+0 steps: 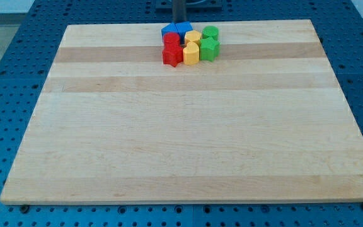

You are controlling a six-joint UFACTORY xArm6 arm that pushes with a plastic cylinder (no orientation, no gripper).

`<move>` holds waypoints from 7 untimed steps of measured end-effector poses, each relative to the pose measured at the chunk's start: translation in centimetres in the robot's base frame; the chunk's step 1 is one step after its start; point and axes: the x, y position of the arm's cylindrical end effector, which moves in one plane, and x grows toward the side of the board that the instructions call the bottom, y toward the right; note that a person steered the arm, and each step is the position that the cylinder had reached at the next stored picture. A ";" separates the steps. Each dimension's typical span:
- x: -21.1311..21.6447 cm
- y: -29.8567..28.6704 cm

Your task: Move the blue cube and blue triangle towards top left

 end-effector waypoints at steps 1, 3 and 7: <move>0.1 1.3; 0.1 4.4; 3.9 4.4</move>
